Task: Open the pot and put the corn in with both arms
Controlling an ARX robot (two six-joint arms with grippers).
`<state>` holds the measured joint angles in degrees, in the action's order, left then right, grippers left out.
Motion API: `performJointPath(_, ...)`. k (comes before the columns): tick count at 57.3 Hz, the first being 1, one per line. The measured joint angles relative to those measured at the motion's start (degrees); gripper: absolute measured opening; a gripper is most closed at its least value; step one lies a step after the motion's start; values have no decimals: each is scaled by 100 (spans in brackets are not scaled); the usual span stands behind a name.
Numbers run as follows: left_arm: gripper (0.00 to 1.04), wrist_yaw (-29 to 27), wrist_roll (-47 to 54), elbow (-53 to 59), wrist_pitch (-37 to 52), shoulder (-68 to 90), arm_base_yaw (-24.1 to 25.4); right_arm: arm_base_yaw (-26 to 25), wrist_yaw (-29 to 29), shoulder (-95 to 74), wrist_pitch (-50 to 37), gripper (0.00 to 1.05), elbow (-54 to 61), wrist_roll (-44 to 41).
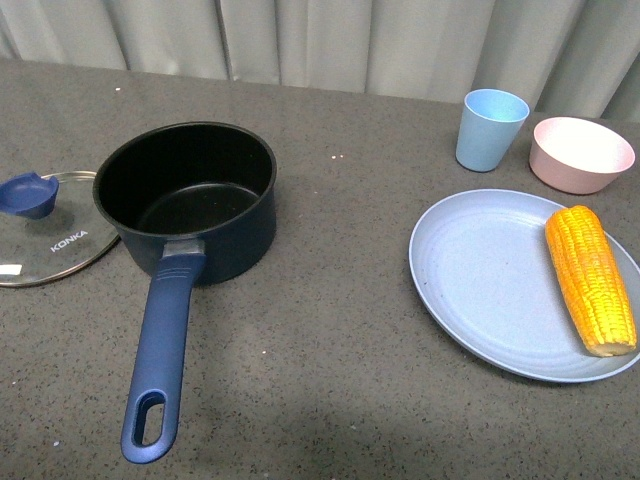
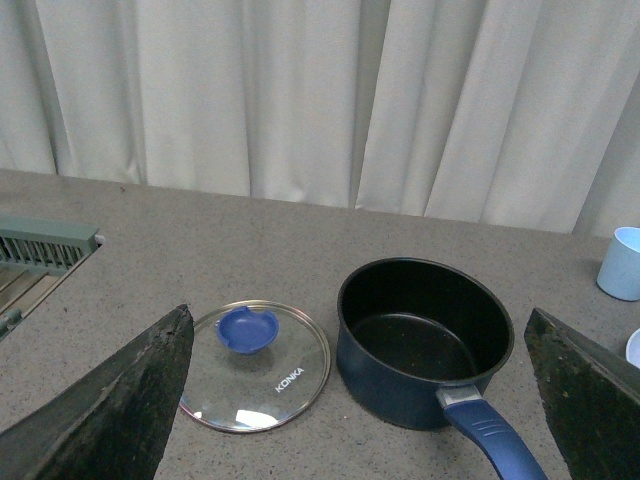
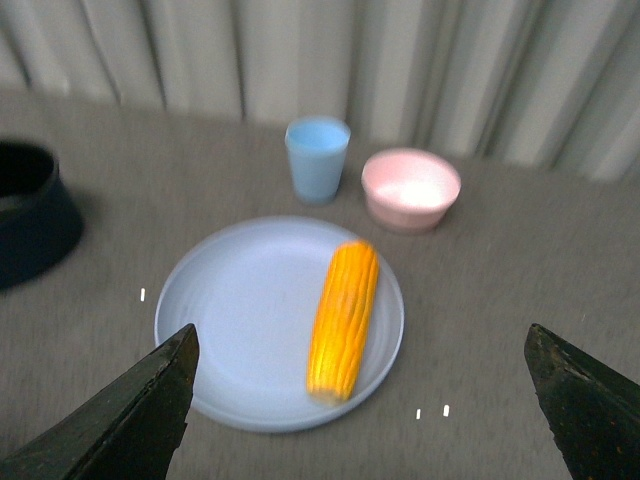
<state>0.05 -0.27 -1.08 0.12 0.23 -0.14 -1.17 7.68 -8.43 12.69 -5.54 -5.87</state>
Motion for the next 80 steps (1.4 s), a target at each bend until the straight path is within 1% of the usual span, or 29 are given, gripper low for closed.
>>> performJointPath(3,98,-4,-2,0,0,0,0,52,15,-424,-79,95,-44,-151)
performJointPath(9,98,-4,0,0,-2,0,0,166,-7,-1569,-872,95,-251,-339)
performJointPath(14,98,-4,0,0,-2,0,0,181,-46,-3062,-1825,95,-697,-439)
performJointPath(16,98,-4,0,0,-2,0,0,179,-83,-3928,-2146,95,-1021,-446)
performJointPath(19,98,-4,0,0,-2,0,0,177,-236,-4806,-2288,95,-1366,-452)
performJointPath(28,98,-4,0,0,-2,0,0,160,-505,-7246,-2179,95,-2474,-234)
performJointPath(35,98,-7,0,0,-2,0,0,232,-708,-8426,-1965,95,-3182,79)
performJointPath(42,98,-7,0,0,-2,0,0,363,-715,-9152,-1604,95,-3724,494)
performJointPath(53,98,-4,0,0,-2,0,0,592,-767,-9621,-1353,95,-4188,933)
performJointPath(58,98,-7,0,0,-2,0,0,669,-920,-9766,-1231,95,-4332,1082)
performJointPath(71,98,-7,0,0,-2,0,0,695,-1167,-10039,-1113,95,-4463,1279)
performJointPath(80,98,-4,0,0,-2,0,0,693,-1202,-10148,-973,95,-4564,1392)
